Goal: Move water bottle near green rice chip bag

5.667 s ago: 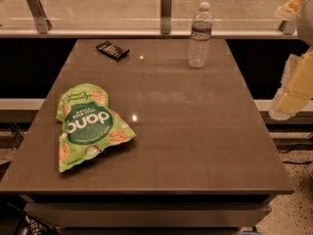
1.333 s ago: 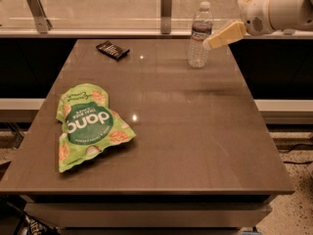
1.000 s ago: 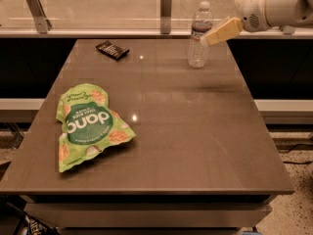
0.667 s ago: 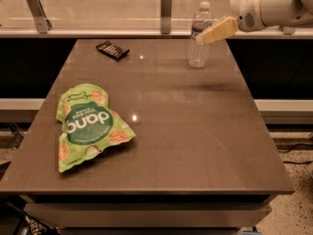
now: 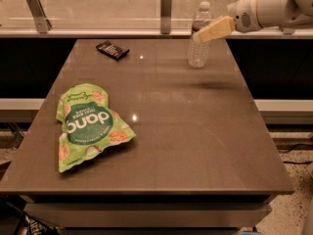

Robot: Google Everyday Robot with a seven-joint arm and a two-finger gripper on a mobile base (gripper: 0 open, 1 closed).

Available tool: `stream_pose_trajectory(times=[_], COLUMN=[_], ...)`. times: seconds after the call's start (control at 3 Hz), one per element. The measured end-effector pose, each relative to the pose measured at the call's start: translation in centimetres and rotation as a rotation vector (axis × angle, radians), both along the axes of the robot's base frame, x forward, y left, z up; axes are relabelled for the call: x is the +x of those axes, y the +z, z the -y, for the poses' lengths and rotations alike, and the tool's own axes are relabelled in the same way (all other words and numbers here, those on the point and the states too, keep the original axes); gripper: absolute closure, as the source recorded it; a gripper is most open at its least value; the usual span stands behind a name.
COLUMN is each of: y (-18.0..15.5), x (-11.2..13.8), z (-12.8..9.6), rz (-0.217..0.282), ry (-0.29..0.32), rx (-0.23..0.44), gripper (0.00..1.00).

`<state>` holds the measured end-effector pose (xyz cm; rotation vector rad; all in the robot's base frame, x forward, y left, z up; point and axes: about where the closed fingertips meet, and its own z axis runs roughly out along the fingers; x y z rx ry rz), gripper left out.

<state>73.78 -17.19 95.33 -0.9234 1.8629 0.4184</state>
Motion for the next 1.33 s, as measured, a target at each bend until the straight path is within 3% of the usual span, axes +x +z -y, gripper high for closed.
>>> stream_pose_trajectory(times=[0.33,0.67,1.0,1.33], y=[-0.2,-0.4,-0.6,-0.7], x=[0.1,0.2,0.3,1.0], z=[-0.3,-0.6,-0.9,-1.5], rz=[-0.005,-0.008,-0.012,-0.007], ry=[0.004,0.008,0.012,0.021], rx=[0.003,0.004,0.004,0.013], gripper=[0.18,0.18,0.0,0.0])
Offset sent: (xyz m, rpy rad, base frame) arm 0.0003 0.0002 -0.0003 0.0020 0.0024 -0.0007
